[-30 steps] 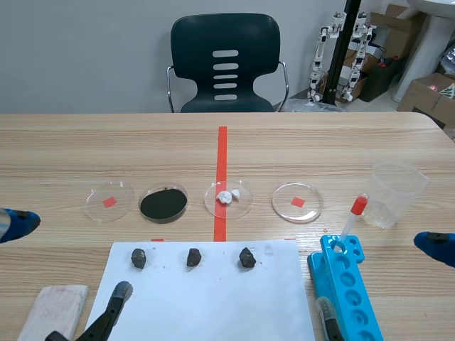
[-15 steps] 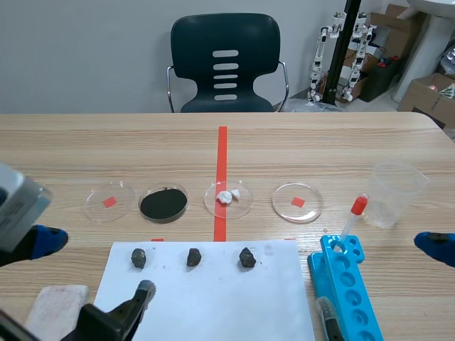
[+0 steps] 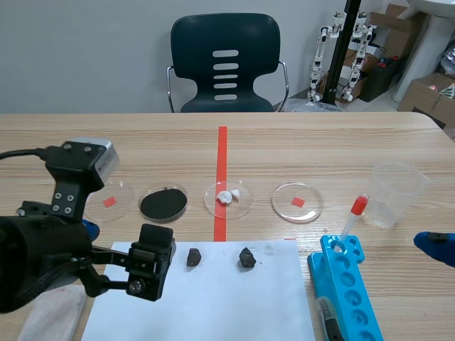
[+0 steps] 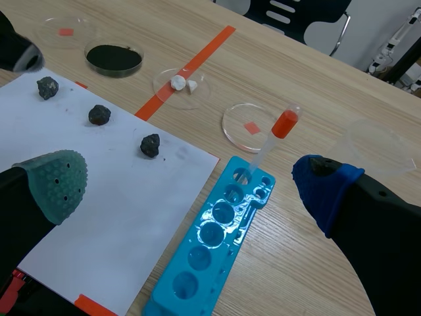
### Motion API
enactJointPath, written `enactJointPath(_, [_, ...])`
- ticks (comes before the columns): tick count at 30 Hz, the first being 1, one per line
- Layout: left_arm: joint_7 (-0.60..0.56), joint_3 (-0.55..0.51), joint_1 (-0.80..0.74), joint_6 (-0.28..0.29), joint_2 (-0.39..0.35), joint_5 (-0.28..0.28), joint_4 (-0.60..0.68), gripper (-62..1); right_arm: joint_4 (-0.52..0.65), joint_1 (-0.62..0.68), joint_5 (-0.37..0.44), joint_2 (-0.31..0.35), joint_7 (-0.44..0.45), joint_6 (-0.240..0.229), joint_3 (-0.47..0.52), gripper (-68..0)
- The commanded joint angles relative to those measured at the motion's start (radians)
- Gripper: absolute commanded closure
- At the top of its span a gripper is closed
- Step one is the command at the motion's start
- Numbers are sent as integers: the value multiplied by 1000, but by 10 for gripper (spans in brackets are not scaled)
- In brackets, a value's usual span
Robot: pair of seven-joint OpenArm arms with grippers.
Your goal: Pick up the middle mineral with the left hand
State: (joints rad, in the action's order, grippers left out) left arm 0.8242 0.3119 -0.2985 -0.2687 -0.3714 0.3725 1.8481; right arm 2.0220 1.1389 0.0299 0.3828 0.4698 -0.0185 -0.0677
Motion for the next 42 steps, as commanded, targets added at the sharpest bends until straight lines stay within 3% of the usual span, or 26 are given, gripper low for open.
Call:
enactJointPath(1, [7, 27, 39, -21, 10, 2, -31, -623, 24, -9, 7, 11, 14, 3, 1, -679])
enactJointPath(6, [26, 162, 187, -114, 13, 2, -143, -623, 24, -9, 7, 11, 14, 3, 1, -679])
enactJointPath(12, [85, 273, 318, -185, 65, 1, -216, -623, 24, -9, 7, 11, 14, 3, 1, -679])
enactJointPath(27, [320, 307, 515, -199, 246, -90, -470, -623, 24, -9, 7, 11, 14, 3, 1, -679])
enactJointPath(36, [356, 308, 561, -212, 324, -160, -583, -623, 24, -9, 7, 11, 14, 3, 1, -679])
enactJointPath(42, [353, 311, 599, -212, 367, -176, -694, -623, 24, -9, 7, 11, 14, 3, 1, -679])
